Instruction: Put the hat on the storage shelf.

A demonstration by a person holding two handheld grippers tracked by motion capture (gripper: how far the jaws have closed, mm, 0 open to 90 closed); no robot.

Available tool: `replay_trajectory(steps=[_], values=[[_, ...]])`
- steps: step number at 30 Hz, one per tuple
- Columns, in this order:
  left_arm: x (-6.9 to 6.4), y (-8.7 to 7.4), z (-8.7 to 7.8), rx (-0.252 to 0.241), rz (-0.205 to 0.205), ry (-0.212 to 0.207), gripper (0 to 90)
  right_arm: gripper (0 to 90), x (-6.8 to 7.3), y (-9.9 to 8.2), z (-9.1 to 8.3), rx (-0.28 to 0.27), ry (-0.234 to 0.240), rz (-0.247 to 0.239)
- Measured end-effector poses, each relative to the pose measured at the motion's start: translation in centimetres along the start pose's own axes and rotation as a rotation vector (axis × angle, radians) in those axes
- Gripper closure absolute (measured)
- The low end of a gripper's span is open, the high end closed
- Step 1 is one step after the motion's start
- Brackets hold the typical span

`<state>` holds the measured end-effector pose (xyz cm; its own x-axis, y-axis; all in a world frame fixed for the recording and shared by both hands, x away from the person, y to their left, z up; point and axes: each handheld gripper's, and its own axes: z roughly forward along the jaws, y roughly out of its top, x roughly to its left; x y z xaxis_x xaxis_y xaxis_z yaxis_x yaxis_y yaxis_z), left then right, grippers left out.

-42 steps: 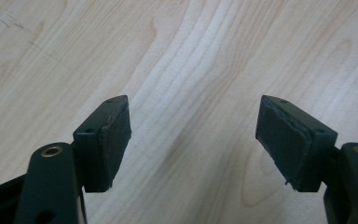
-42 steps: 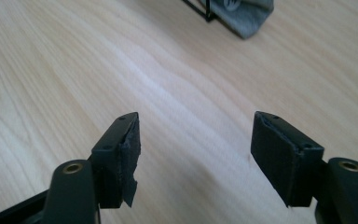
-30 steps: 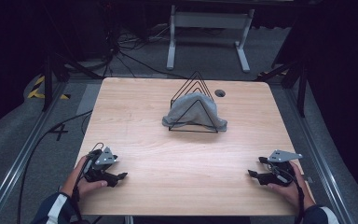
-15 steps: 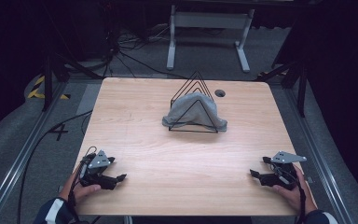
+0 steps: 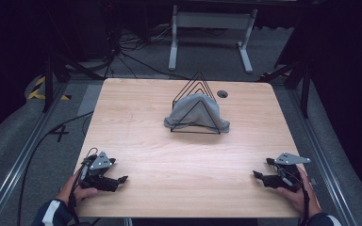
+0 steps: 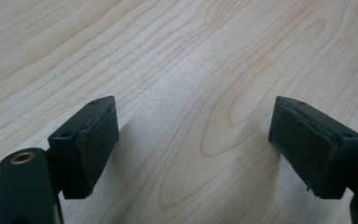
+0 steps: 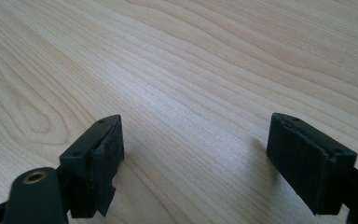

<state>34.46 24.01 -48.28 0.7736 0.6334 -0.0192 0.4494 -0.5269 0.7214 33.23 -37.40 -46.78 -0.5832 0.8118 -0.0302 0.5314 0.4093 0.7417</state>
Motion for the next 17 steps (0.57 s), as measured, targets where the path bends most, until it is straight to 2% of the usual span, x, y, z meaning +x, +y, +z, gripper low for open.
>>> replay_trajectory(steps=[17], values=[[0.0,0.04,0.02,0.008,0.003,0.002,15.0,19.1,-0.08,0.02,0.01,0.002,-0.011,0.013]])
